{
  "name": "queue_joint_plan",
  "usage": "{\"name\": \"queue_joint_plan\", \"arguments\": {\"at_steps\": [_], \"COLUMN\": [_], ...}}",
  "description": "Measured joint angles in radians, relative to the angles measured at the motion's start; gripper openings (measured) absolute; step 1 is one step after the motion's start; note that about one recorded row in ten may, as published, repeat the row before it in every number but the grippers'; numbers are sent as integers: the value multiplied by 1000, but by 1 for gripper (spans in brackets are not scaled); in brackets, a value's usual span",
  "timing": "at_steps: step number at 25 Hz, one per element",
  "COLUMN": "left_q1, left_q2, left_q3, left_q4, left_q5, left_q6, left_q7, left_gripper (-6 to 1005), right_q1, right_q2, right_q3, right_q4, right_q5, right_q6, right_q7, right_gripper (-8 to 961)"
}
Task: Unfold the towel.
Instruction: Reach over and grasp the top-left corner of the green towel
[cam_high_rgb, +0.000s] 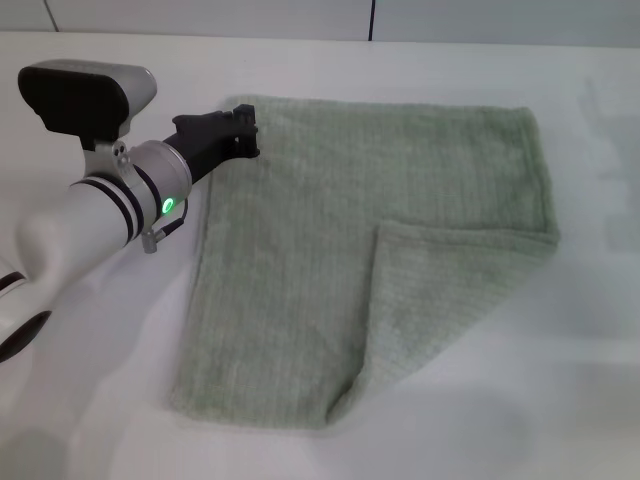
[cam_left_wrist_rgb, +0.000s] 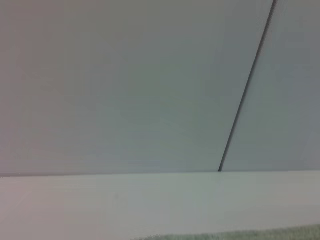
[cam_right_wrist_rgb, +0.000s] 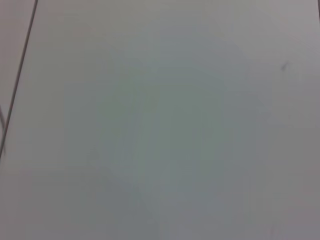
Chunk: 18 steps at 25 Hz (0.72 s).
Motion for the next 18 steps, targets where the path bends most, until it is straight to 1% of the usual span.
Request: {"name": "queue_joint_plan", "arguments": {"at_steps": [9,18], "left_q1": [-1,-42], "left_q2": [-2,-5], "left_q3": [26,51], "left_q4": [-1,-52], "left_q5": [3,-2], "left_q6": [-41,-57], "left_q7": [0,-2], "left_gripper": [2,2], "right_q1": [8,8], "right_q2": [-1,2], "right_q3": [-1,-4], "right_q4": [-10,-10], "right_q5": [-10,-10], "right_q6": [6,10], "right_q7": [0,0], "right_gripper": [767,767]}}
